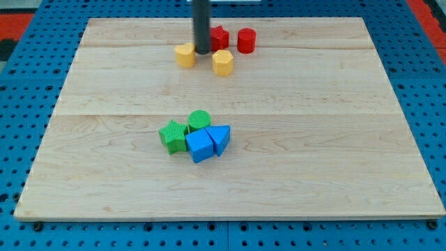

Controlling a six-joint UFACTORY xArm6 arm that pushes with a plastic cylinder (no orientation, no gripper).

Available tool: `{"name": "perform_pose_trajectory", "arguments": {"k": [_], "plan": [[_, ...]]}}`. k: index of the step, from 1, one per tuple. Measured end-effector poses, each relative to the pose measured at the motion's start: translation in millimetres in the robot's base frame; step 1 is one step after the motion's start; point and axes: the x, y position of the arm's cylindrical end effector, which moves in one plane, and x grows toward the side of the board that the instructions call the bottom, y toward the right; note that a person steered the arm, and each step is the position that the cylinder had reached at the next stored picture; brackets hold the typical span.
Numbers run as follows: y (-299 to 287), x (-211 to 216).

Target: Keep yellow blocks in between red circle blue triangle

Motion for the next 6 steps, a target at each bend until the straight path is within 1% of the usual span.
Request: {"name": "perform_pose_trajectory", "arguments": {"k": [1, 2, 3, 5, 6], "plan": [[-21.5, -23.8], [-67.7, -30.0], [-62.8, 5.7], [54.8, 29.9], [58.4, 16.3]]}}
